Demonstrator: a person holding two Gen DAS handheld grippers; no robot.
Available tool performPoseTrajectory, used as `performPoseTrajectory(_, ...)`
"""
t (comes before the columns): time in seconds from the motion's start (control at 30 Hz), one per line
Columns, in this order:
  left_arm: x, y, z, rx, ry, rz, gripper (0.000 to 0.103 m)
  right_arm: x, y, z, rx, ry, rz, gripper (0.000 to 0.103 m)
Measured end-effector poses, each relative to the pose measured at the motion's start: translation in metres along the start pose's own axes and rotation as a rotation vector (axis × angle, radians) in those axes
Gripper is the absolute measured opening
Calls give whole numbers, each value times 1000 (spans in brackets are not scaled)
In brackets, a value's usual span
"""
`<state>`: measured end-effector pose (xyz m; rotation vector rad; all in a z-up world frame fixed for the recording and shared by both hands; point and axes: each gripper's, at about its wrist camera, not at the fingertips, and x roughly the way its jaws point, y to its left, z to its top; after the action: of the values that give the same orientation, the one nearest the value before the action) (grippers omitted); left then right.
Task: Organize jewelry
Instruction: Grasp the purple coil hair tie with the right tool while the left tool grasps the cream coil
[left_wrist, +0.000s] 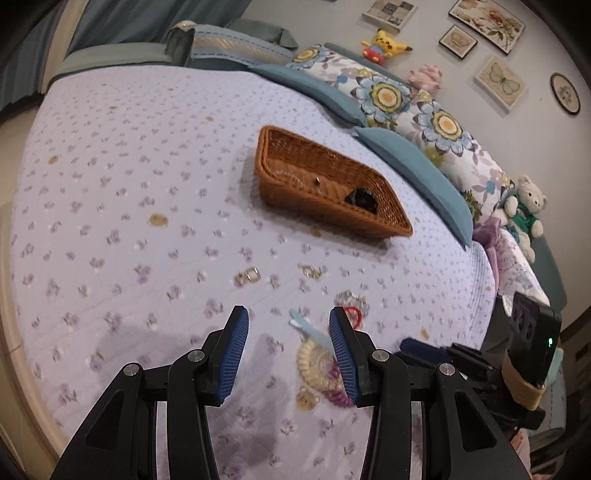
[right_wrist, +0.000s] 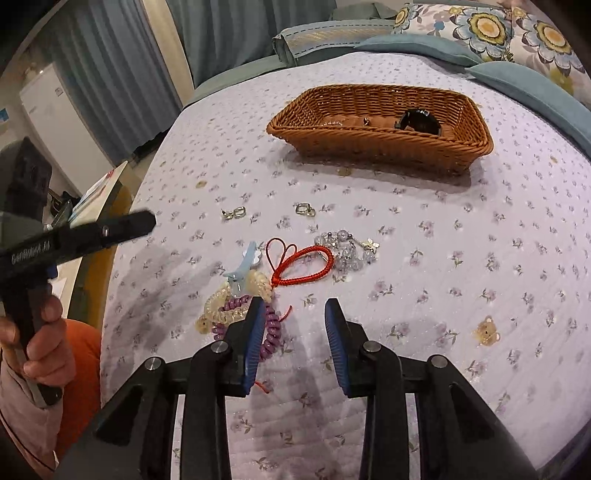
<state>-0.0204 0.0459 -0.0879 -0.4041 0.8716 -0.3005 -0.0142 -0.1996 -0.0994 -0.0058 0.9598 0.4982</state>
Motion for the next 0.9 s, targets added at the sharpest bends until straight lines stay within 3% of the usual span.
performPoseTrajectory(0.27,30,-12,-16,25,113,-24,47,15,14,-8,-56,50,-12,36)
performPoseTrajectory(0.37,43,-12,-16,-26,154,-86,46,24,17,-10,-65,74,-21,32)
performPoseTrajectory(0.43,50,-12,-17,-71,180,-136,38,29,17,-10,-69,86,-32,29)
performPoseTrajectory(0.5,50,-16,-21,-58,182,-153,36,31,16,-11,-71,89,-34,27)
performPoseTrajectory(0.63,32,-38,-31,125,170,-109,36,35,16,-10,-75,94,-36,24)
performPoseTrajectory(0.73,25,-62,-35,296,164,-60,36,37,17,-10,-82,109,-36,11)
performPoseTrajectory(0.83,31,-90,-44,463,189,-35,36,32,14,-10,-67,106,-30,11)
performPoseTrajectory(0.9,38,-98,-50,522,210,-19,33,29,9,-10,-49,108,-34,11)
